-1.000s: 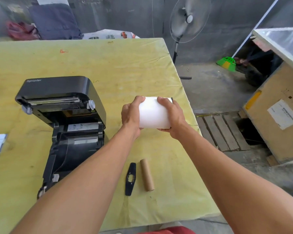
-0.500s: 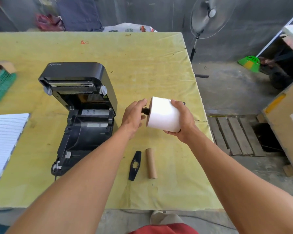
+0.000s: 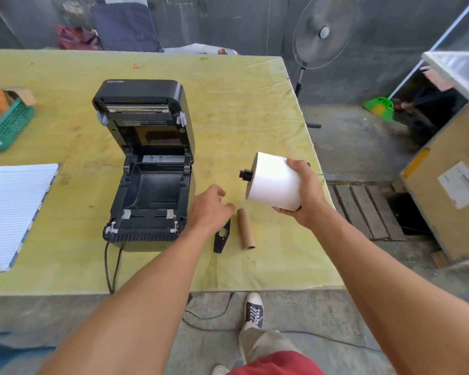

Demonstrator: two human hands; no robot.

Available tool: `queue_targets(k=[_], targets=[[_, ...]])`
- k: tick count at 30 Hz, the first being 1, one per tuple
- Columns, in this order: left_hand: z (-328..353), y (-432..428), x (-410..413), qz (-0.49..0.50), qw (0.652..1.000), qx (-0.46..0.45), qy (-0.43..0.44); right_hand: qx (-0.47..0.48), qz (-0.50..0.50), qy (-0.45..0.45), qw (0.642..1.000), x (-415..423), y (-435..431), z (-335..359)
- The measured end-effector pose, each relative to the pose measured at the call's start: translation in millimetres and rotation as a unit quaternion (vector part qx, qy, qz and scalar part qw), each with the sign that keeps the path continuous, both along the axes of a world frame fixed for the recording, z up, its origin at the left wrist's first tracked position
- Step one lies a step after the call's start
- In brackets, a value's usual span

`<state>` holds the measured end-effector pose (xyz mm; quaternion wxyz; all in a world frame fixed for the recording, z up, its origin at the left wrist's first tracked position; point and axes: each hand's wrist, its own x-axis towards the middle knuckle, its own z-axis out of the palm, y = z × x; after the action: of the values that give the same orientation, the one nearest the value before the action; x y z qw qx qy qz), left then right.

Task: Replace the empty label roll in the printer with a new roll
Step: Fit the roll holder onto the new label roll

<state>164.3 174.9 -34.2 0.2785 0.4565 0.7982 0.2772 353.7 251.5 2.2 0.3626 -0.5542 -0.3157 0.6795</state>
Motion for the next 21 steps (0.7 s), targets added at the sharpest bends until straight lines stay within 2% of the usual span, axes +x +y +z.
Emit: queue_targets(k=[4,13,21], targets=[[-19,-14,8,-0.022,0.992,-0.069,0.104,0.004,-0.01,0.001,1.0,7,-3,3],[-40,-6,19,-0.074,0.962,-0.155,0.212,-0.002,-0.02,-0.012,1.0,19,12,1],[-46,2,15,-0.057,0.963,-0.153,0.216,-0.02,-0.007,-0.018,1.0,20,25,-9]])
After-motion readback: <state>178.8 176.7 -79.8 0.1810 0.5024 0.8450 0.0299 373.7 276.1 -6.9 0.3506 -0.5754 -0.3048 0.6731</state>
